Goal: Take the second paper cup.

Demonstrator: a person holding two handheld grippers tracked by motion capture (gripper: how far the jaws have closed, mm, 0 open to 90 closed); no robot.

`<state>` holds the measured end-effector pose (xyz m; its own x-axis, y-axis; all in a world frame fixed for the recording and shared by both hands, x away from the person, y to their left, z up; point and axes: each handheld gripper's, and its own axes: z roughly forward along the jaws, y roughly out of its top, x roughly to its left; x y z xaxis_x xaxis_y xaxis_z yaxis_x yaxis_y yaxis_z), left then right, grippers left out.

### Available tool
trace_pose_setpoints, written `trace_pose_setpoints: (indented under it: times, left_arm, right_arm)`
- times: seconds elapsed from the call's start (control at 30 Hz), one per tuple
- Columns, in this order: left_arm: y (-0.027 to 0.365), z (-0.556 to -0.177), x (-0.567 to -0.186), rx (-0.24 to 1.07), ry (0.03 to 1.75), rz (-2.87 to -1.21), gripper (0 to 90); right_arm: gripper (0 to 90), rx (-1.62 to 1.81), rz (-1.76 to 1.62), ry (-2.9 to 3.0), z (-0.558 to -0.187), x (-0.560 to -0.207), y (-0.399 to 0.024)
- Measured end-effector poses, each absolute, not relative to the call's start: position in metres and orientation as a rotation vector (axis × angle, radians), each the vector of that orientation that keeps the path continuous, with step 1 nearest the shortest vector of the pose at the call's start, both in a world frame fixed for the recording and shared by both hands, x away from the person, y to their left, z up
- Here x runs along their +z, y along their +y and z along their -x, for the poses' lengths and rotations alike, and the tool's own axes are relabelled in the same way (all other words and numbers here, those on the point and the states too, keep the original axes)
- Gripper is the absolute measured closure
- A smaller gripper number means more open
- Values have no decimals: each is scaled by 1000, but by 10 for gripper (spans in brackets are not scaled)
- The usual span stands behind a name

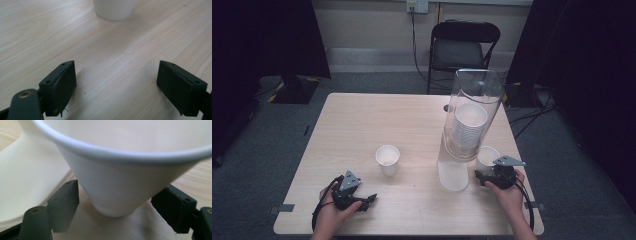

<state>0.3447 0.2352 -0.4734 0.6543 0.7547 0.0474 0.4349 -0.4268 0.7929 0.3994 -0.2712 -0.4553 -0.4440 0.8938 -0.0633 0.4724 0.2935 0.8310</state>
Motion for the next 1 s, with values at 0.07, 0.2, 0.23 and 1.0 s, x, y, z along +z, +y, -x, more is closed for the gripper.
trace_pose_setpoints:
  times: [0.07,0.2,0.23,1.0]
  left_arm:
    - [235,-345,-473,516,921,-2080,156]
    - [235,-345,-473,516,920,-2080,156]
    - [235,-345,-473,516,921,-2080,156]
    - [235,-345,-473,516,920,-2080,156]
  right_arm:
    - [212,1035,-1199,2039,-397,-454,-272]
    - [210,1025,-1178,2047,-390,-450,-274]
    - [209,1032,-1177,2051,-389,-450,-275]
    - [200,1107,-1168,2068,-352,-457,-311]
